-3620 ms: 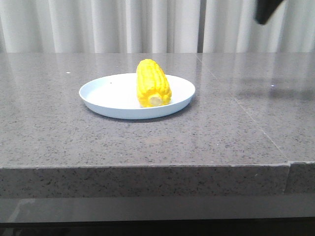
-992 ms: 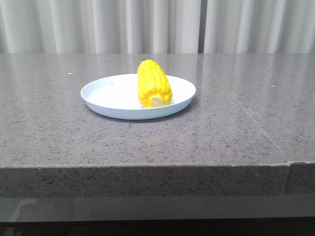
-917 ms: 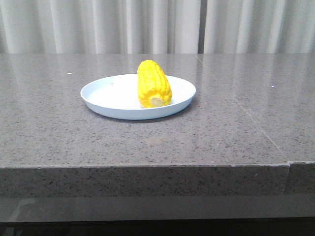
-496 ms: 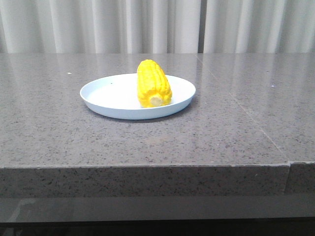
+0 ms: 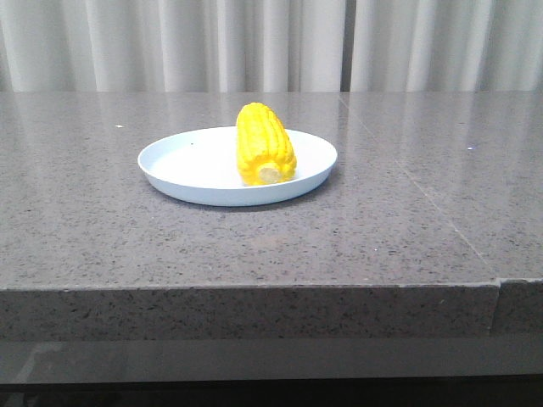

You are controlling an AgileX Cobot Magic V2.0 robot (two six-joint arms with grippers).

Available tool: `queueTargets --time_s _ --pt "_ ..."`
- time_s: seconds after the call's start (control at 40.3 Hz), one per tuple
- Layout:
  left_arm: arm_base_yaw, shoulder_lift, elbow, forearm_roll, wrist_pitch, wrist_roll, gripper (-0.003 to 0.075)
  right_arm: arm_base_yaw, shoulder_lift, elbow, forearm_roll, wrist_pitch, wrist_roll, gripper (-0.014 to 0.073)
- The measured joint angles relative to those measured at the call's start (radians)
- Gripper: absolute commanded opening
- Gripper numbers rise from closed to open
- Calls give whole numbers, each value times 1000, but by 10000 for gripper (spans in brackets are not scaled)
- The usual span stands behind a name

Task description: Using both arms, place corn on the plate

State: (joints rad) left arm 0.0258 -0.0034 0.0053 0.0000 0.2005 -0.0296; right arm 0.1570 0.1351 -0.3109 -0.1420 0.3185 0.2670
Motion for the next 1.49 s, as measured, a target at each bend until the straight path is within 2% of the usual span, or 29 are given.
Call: queueTargets --time_s 0.273,0.496,0.694,0.843,1.488 --pt "0 0 0 0 0 0 -20 0 -4 26 -8 -23 -5 -68" --pt "0 0 0 0 0 0 -20 -46 -65 195 126 -120 -204 -68" --pt "0 0 0 0 0 0 -20 -130 -133 324 167 -135 -241 -68" --pt "0 0 0 0 0 0 -20 -158 -144 339 176 -112 -247 -68" --pt "0 0 0 0 -3 0 -20 -158 -146 339 181 -112 -247 -68"
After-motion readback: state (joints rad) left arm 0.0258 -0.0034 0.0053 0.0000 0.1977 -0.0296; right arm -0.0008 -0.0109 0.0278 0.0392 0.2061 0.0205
